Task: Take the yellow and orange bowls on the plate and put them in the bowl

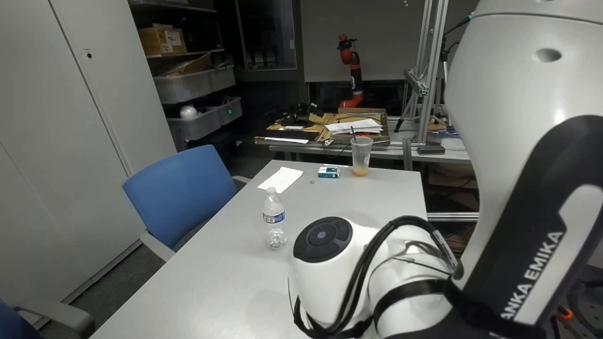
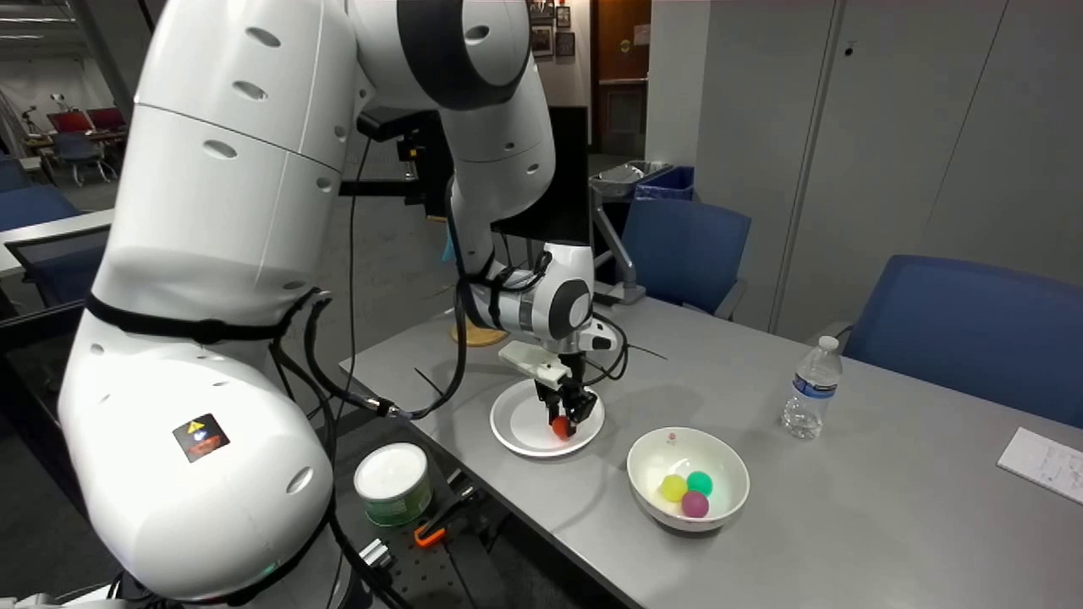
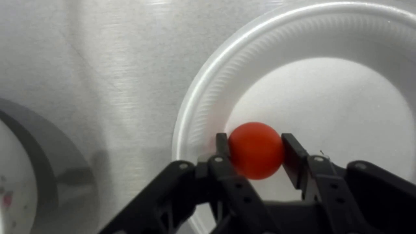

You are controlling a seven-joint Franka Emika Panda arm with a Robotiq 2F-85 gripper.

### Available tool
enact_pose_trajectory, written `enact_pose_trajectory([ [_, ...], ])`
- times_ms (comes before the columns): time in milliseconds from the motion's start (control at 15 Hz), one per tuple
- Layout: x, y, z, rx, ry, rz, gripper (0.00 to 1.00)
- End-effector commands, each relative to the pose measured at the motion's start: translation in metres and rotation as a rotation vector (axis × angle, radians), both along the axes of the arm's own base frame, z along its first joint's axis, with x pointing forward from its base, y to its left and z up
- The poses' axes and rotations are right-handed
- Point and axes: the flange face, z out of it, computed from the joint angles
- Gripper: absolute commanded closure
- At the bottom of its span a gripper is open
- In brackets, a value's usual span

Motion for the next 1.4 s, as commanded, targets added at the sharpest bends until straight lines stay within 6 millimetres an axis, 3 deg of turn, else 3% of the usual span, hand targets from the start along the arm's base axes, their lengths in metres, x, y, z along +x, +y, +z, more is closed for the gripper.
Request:
enact_pose_trajectory([
  [0, 0.002, -0.014, 0.037, -0.02, -0.022, -0.006, 0.82],
  [533, 0.005, -0.102, 0.097, -0.081, -0.137, -0.18, 0.82],
  [867, 0.001, -0.155, 0.105, -0.101, -0.212, -0.27, 0.82],
  [1333, 0.002, -0.181, 0.107, -0.095, -0.328, -0.426, 0.82],
])
